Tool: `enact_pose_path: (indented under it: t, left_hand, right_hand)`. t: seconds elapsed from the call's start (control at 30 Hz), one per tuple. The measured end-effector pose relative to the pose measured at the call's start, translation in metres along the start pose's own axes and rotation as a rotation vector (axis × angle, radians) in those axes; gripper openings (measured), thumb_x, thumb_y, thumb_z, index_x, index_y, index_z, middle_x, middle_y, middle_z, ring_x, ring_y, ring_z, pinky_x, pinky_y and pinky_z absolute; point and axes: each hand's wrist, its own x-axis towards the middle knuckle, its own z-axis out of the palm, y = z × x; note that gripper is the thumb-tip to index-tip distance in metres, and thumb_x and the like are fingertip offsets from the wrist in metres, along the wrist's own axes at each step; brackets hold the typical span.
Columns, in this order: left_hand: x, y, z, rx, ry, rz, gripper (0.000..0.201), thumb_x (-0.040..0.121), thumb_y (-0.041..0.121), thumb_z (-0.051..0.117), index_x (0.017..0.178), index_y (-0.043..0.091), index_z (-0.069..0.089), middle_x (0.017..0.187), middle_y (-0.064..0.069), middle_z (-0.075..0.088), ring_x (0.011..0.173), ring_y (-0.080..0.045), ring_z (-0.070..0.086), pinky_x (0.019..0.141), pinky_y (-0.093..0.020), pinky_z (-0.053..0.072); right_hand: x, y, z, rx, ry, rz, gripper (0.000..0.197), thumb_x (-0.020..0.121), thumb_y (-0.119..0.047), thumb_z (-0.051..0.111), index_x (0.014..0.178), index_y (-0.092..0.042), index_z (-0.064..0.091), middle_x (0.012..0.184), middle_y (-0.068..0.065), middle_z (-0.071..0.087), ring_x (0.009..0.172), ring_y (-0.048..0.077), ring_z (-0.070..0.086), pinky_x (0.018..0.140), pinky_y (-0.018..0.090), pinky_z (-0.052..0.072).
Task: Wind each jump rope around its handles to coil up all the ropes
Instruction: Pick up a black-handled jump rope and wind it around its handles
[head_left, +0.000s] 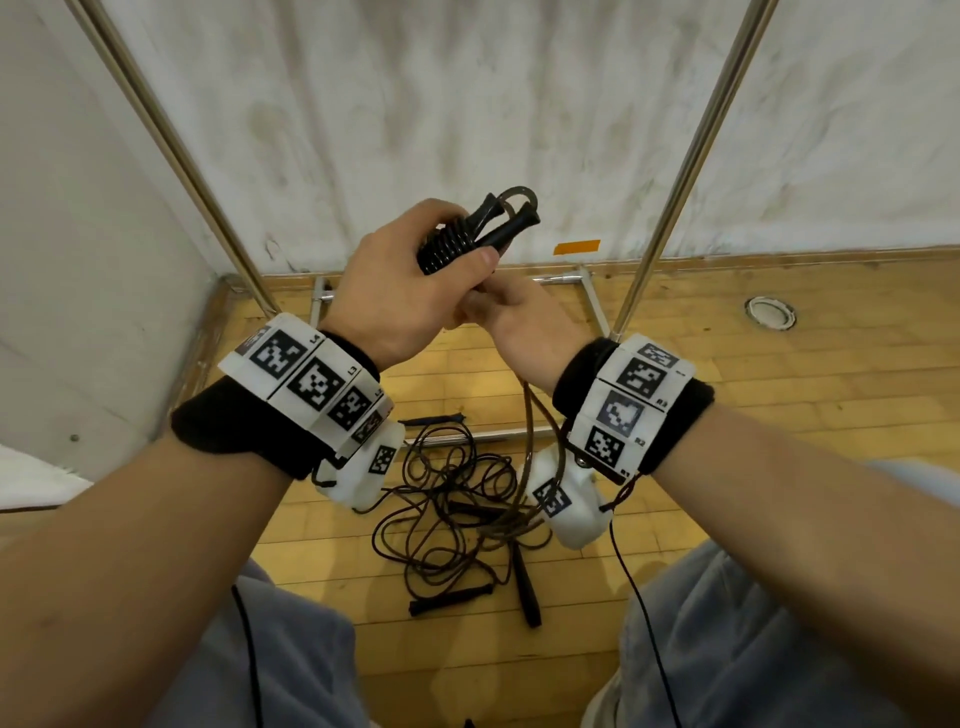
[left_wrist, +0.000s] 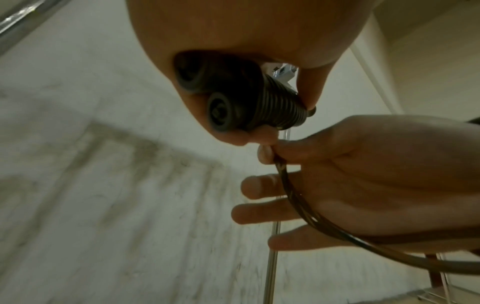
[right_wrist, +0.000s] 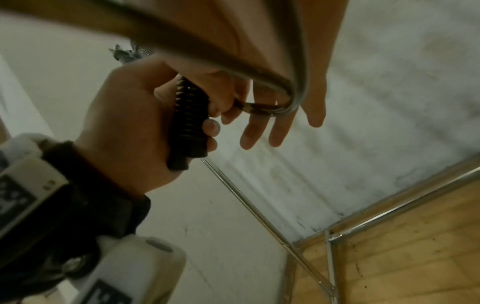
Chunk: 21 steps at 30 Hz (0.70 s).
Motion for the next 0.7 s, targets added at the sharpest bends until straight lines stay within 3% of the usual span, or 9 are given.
enact_pose_path:
  t: [0.13,0.23,0.3,0.4,0.53,0.6,0.7]
  left_hand:
    - [0.003,0.0,-0.004,-0.01,0.033,-0.007,0.025,0.081,0.042,0.061,0.101,0.027,0.058,0.083,0.006,0.067,0.064,-0.007,0.063,0.067,-0.035,0.055]
    - [0.005,-0.002,-0.005,0.009,0.067,-0.003,0.024,0.084,0.038,0.063,0.103,0.024,0.06,0.088,0.004,0.067,0.071,-0.015,0.063,0.073,-0.041,0.055]
    - [0.008,-0.005,-0.007,0.045,0.099,-0.001,0.025,0.083,0.04,0.062,0.103,0.025,0.059,0.087,0.008,0.066,0.072,-0.014,0.062,0.072,-0.038,0.053]
    - [0.014,-0.014,-0.014,0.164,0.175,-0.016,0.032,0.083,0.046,0.06,0.108,0.028,0.057,0.087,0.016,0.061,0.079,-0.011,0.06,0.073,-0.029,0.049]
    - [0.019,-0.032,-0.021,0.313,0.182,-0.062,0.039,0.085,0.049,0.059,0.117,0.027,0.052,0.102,0.004,0.066,0.092,-0.021,0.062,0.078,-0.033,0.049]
    - [0.02,-0.04,-0.018,0.448,0.153,-0.045,0.039,0.087,0.047,0.058,0.119,0.025,0.049,0.106,-0.004,0.068,0.091,-0.028,0.063,0.073,-0.034,0.048]
    - [0.023,-0.051,-0.018,0.622,0.102,-0.018,0.037,0.09,0.043,0.056,0.119,0.021,0.046,0.103,-0.01,0.066,0.082,-0.032,0.061,0.064,-0.034,0.043]
  right_hand:
    - [0.0,0.002,0.001,0.051,0.003,0.011,0.028,0.101,-0.021,0.037,0.106,-0.005,0.058,0.082,0.009,0.059,0.081,0.023,0.058,0.093,0.048,0.045]
    - [-0.001,0.006,0.004,0.032,0.025,0.025,0.024,0.1,-0.023,0.04,0.111,-0.011,0.056,0.077,-0.001,0.053,0.064,0.013,0.051,0.071,0.038,0.054]
    - [-0.001,0.009,0.005,-0.046,0.03,0.01,0.021,0.098,-0.025,0.043,0.107,-0.013,0.058,0.076,-0.004,0.053,0.059,0.01,0.047,0.059,0.03,0.047]
    - [0.0,0.01,0.003,-0.1,-0.001,-0.001,0.019,0.097,-0.023,0.044,0.091,-0.015,0.06,0.063,-0.005,0.046,0.05,0.009,0.041,0.051,0.026,0.036]
    - [0.001,0.011,-0.002,-0.063,-0.079,0.053,0.025,0.098,-0.022,0.042,0.08,-0.018,0.058,0.058,-0.006,0.041,0.036,0.002,0.034,0.041,0.019,0.031]
    - [0.0,0.01,-0.004,-0.116,-0.105,0.046,0.025,0.098,-0.024,0.042,0.08,-0.017,0.058,0.057,-0.005,0.041,0.034,0.002,0.034,0.039,0.017,0.031]
    - [-0.001,0.01,-0.006,-0.36,-0.135,-0.023,0.03,0.097,-0.03,0.046,0.072,-0.016,0.054,0.057,-0.005,0.041,0.046,0.006,0.038,0.049,0.023,0.029]
